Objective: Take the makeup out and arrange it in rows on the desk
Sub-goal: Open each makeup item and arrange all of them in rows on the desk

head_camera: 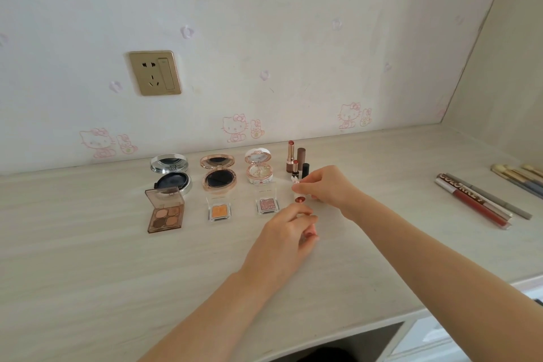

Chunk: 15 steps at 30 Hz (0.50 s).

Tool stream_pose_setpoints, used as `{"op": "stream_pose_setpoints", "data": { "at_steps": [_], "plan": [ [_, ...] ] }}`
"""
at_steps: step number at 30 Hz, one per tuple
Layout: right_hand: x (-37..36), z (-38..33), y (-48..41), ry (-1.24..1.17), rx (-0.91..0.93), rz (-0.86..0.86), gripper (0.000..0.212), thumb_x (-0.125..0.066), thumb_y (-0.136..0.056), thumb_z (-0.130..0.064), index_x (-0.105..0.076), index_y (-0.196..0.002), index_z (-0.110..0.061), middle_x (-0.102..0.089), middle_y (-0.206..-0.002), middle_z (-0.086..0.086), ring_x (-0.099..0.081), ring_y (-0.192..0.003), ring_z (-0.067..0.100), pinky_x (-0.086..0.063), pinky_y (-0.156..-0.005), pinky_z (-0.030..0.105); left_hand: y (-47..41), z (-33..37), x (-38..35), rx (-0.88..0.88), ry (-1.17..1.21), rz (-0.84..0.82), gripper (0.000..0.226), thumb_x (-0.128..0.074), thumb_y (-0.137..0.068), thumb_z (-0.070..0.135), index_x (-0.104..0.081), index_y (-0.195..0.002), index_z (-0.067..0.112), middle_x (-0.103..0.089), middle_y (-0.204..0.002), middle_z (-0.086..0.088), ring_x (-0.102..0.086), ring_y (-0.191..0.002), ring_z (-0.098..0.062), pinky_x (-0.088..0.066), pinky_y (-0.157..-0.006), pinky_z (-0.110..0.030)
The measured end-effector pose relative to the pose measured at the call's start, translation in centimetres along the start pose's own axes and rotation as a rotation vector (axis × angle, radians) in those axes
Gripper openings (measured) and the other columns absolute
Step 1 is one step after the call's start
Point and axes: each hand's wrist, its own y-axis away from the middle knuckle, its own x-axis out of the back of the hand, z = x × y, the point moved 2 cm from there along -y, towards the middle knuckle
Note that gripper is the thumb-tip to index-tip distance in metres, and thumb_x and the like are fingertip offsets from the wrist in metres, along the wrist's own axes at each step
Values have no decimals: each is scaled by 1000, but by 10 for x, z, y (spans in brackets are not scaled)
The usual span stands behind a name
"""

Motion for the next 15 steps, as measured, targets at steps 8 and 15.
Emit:
{"op": "stream_pose_setpoints", "data": {
  "at_steps": [8,15],
  "plan": [
    [-10,-3,-4,93,83,10,18,-77,-77,-25,-76,-87,-10,-71,-90,0,-62,-91,13,-50,-82,28,2,-2,-1,-19,-56,13,26,-67,-84,9,-71,-110,8,-66,-116,-5,-61,-105,-20,-42,-96,-21],
    [-14,-1,-7,158,105,57,16,-77,-76,-27,-75,-81,-12,-68,-78,-5,-63,-85,13,-50,-76,26,2,-1,-3,-41,-90,34,21,-65,-86,6,-72,-105,6,-68,-111,-6,-61,-98,-23,-44,-92,-26]
  ]
}}
